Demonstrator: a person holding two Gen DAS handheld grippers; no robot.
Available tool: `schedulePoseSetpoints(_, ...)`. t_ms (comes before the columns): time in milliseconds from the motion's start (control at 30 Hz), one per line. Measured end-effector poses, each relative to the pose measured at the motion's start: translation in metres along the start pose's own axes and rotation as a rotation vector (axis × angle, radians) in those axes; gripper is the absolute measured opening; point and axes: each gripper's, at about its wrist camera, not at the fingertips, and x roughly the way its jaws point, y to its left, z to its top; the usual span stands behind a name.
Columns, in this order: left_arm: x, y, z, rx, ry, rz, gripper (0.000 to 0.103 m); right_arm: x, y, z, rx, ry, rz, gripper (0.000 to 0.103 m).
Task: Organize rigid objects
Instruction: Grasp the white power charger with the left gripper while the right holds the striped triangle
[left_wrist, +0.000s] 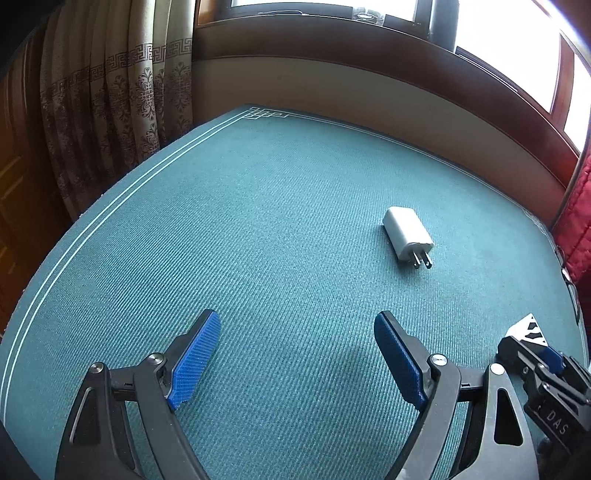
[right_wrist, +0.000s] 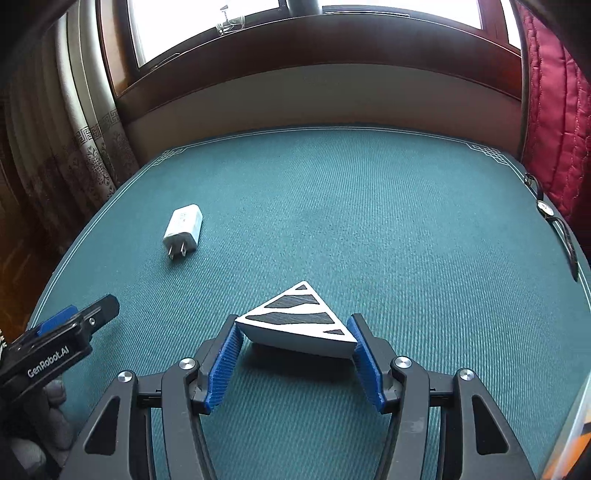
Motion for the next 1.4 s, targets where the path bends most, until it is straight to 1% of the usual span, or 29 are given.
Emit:
schedulePoseSetpoints(167, 0.002, -0.007, 0.005, -0.007, 0.029, -0.026, 0.086, -0.009, -0.005, -0.009, -0.003, 0.0, 0.006, 0.061)
schedulePoseSetpoints(300, 0.003, -0.021, 0.017, 0.046, 0.026, -0.029, 0.086, -0.008, -0.007, -0.009, 0.003, -0.002, 0.012, 0.061)
schedulePoseSetpoints(433, 0.01, -0.037, 0.032, 0.077, 0.029, -0.042, 0.086, -0.008, -0.009, -0.011, 0.008, -0.004, 0.018, 0.061)
schedulePoseSetpoints(733, 0.026, -0.073, 0.048, 0.151, 0.028, -0.037, 0.086, -0.009, -0.012, -0.011, 0.019, -0.007, 0.035, 0.062)
schedulePoseSetpoints(933, 0.046, -0.09, 0.059, 0.19, 0.02, -0.023, 0.085, -0.009, -0.013, -0.011, 0.022, -0.007, 0.038, 0.062)
schedulePoseSetpoints(967, 0.049, -0.092, 0.061, 0.197, 0.021, -0.018, 0.084, -0.009, -0.012, -0.011, 0.022, -0.007, 0.038, 0.062)
schedulePoseSetpoints(1033, 0.055, -0.095, 0.062, 0.203, 0.029, -0.018, 0.077, -0.009, -0.012, -0.011, 0.022, -0.007, 0.038, 0.062)
schedulePoseSetpoints(1067, 0.058, -0.096, 0.063, 0.203, 0.036, -0.021, 0.075, -0.009, -0.012, -0.011, 0.022, -0.007, 0.038, 0.062)
schedulePoseSetpoints(1200, 0.07, -0.097, 0.064, 0.19, 0.067, -0.028, 0.061, -0.009, -0.012, -0.011, 0.022, -0.007, 0.038, 0.062)
schedulePoseSetpoints(1267, 0.071, -0.099, 0.063, 0.192, 0.057, -0.026, 0.059, -0.009, -0.012, -0.011, 0.022, -0.007, 0.038, 0.062)
schedulePoseSetpoints(1367, 0.07, -0.099, 0.064, 0.189, 0.054, -0.033, 0.05, -0.009, -0.012, -0.011, 0.022, -0.007, 0.038, 0.062)
schedulePoseSetpoints(1400, 0.07, -0.099, 0.063, 0.188, 0.05, -0.033, 0.045, -0.009, -0.012, -0.011, 0.022, -0.007, 0.038, 0.062)
